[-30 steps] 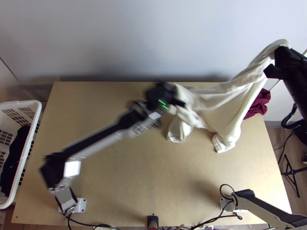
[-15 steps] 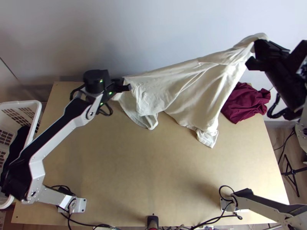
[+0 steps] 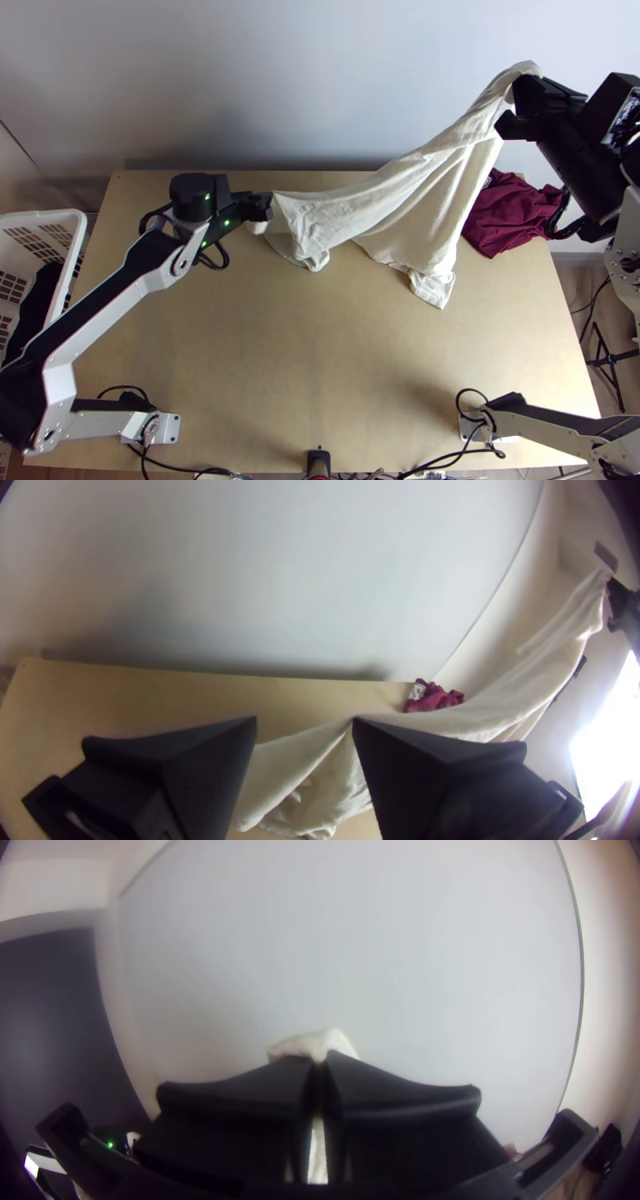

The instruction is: Fold the t-shirt

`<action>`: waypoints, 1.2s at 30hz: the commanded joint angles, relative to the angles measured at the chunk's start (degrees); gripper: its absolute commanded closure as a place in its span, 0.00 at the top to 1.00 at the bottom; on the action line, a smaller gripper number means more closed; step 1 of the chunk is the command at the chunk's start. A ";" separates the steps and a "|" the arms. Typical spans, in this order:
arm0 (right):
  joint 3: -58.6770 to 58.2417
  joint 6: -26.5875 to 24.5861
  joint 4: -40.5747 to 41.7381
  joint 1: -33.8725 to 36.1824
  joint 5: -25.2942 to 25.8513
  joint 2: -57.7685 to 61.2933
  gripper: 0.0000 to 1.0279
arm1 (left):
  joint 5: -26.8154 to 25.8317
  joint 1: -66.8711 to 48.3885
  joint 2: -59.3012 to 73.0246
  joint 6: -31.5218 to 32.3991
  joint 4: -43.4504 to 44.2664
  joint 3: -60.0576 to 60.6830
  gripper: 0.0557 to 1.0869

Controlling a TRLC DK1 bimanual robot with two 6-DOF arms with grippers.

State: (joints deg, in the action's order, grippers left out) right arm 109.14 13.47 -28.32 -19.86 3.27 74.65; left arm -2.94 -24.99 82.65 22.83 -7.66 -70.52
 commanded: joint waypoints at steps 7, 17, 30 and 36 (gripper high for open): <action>2.21 -0.47 -0.34 -1.06 0.16 0.85 0.03 | -15.52 -8.49 -18.58 -5.95 -2.62 12.07 0.70; 1.34 0.15 -0.69 -1.24 0.34 1.02 0.03 | -3.04 -26.16 -21.13 -15.45 -3.85 23.06 0.70; 0.81 0.76 -0.86 -0.27 0.78 -0.03 0.03 | 22.72 -39.34 9.63 -18.70 15.40 15.06 0.70; 0.90 0.68 -0.95 0.87 0.78 -0.47 0.03 | 27.11 -41.19 20.36 -21.16 21.55 9.70 0.70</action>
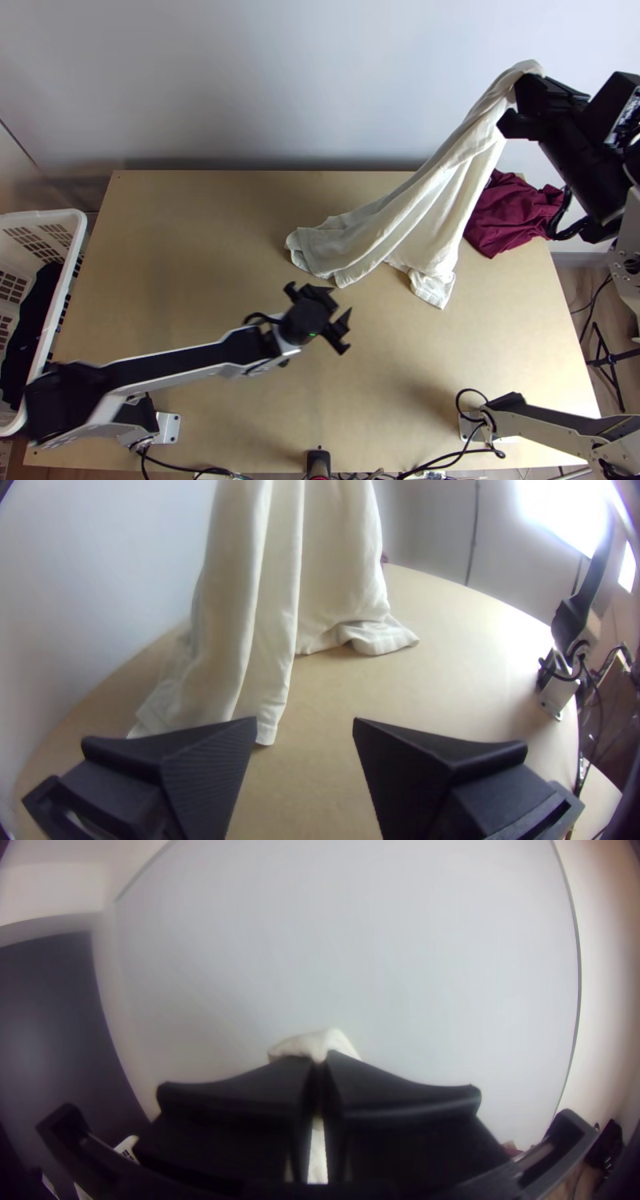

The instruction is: Fold the t-shirt

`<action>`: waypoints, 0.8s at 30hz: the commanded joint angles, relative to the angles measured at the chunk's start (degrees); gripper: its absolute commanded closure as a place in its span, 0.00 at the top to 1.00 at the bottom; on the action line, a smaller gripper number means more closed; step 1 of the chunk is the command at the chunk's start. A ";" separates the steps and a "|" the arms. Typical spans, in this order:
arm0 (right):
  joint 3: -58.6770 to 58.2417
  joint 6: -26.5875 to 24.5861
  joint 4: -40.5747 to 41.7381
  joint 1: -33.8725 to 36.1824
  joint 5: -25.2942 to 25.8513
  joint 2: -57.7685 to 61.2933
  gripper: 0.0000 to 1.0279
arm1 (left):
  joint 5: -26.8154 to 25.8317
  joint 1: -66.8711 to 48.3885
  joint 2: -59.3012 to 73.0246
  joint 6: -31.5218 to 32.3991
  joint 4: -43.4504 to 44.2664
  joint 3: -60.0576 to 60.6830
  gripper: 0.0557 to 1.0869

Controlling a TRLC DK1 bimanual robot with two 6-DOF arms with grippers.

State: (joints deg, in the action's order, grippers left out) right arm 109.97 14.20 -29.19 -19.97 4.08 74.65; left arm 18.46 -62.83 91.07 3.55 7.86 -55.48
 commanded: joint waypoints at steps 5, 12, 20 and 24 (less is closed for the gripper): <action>0.68 -0.22 -0.08 1.16 -0.03 -0.47 0.03 | 10.72 -3.09 19.85 -4.08 8.14 -10.26 0.70; 1.12 -1.01 -0.08 1.42 -0.03 -0.65 0.03 | 16.79 -0.28 23.37 -6.01 13.06 -11.66 0.70; 1.82 -0.92 -0.08 1.51 -0.12 -0.21 0.03 | 19.16 3.24 25.39 -6.28 14.12 -12.90 0.70; 2.79 -0.84 0.01 1.42 -0.12 0.32 0.03 | 19.07 2.80 26.88 -6.01 14.12 -14.30 0.70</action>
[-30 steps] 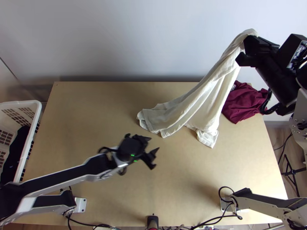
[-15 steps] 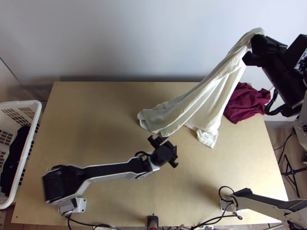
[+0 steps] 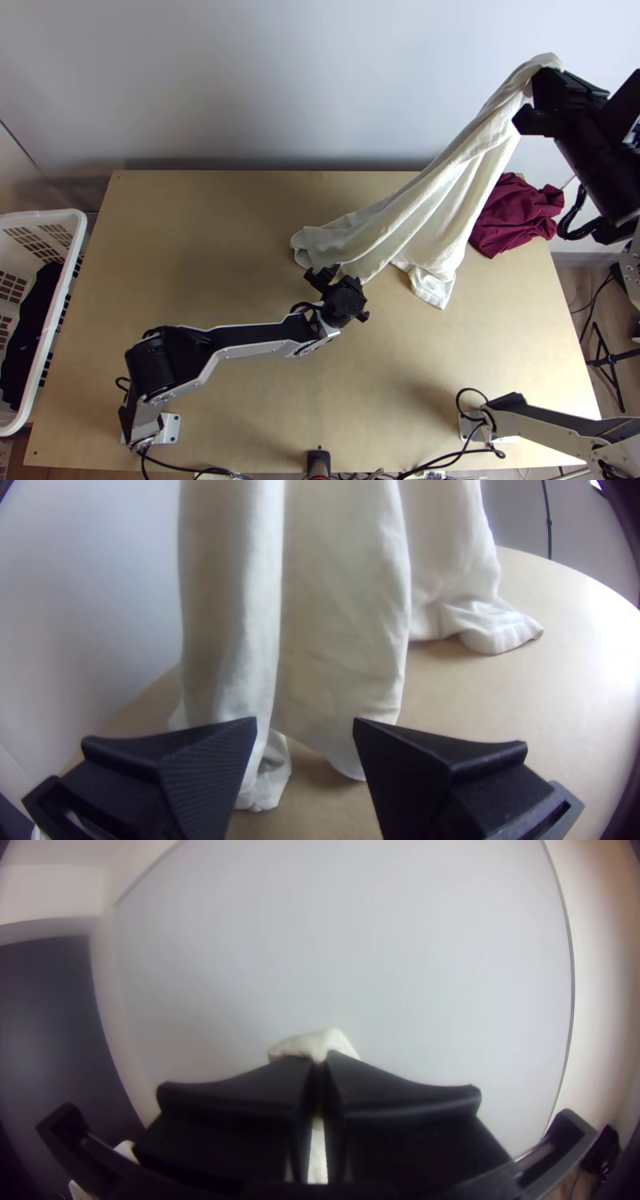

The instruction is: Fold the t-shirt

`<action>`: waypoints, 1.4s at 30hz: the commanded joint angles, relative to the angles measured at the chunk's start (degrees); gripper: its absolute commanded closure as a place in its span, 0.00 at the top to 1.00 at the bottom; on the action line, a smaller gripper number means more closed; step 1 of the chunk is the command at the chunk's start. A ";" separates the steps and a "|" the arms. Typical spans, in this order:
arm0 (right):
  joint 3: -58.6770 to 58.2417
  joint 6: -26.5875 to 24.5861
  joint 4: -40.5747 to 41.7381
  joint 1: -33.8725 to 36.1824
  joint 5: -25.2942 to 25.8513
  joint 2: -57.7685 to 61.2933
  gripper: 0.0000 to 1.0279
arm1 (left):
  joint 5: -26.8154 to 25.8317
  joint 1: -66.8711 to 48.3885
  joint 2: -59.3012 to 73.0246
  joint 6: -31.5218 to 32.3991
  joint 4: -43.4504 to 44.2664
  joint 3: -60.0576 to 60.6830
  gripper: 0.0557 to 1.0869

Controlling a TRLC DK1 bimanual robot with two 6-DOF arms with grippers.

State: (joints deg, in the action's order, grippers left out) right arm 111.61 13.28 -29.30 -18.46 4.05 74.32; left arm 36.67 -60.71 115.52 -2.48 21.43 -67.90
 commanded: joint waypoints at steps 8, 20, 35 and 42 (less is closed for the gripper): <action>1.33 0.17 0.03 -0.09 -0.10 0.65 0.03 | 0.78 -0.90 4.80 1.16 0.37 -5.05 0.70; 2.03 0.34 0.03 -0.26 -0.10 1.09 0.03 | 0.34 -1.69 10.16 1.51 -1.66 -13.49 0.71; 1.94 0.26 0.03 -0.26 -0.10 1.70 0.03 | -11.18 -1.26 9.90 10.22 -6.23 -18.32 0.71; 1.33 0.34 0.03 -0.35 -0.10 1.88 0.03 | -16.54 -0.90 9.28 12.59 -6.58 -18.50 0.71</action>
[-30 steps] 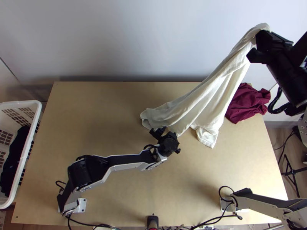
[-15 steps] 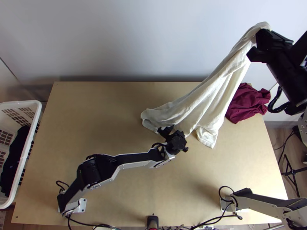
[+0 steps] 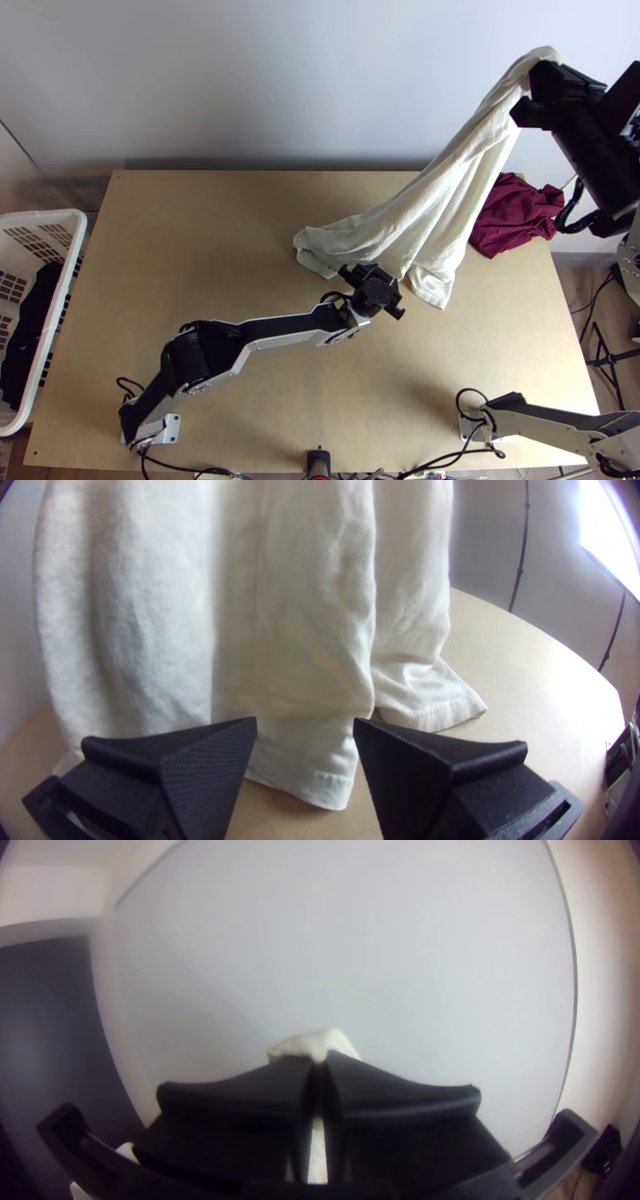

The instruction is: Fold the t-shirt

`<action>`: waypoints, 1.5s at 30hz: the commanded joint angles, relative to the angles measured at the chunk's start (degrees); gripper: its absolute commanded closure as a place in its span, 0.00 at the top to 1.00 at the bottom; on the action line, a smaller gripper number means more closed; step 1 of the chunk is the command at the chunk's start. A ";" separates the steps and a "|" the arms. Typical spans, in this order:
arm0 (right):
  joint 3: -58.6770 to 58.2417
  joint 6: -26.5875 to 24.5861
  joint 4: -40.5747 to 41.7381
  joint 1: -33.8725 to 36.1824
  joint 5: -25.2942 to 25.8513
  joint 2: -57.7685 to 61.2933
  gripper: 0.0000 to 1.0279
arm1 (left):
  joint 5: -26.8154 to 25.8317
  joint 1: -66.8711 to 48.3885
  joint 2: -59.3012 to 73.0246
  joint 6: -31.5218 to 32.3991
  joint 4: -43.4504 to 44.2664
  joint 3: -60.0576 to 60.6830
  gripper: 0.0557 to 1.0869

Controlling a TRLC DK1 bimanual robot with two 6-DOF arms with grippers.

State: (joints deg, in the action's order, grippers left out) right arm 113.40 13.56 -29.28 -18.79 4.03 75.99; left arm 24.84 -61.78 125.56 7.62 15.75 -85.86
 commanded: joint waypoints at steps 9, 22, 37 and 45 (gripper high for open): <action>-0.29 -0.11 0.10 0.15 0.01 0.22 0.03 | -4.80 -0.71 1.18 2.58 -5.73 -2.90 0.71; 0.41 -1.17 0.63 0.50 0.01 0.39 0.03 | -4.19 -0.80 8.83 2.05 -15.84 -14.24 0.73; -0.73 -1.26 0.45 2.53 -0.08 -0.49 0.03 | -3.22 6.50 -5.85 6.18 -21.11 -6.07 0.04; -2.40 -0.55 0.71 2.44 -0.08 -0.58 0.03 | -4.71 12.38 -32.57 10.40 -19.70 8.96 0.04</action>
State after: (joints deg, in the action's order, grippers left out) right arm 112.38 12.43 -28.71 -16.40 4.01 75.53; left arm 21.37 -54.06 111.59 15.59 -4.40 -87.33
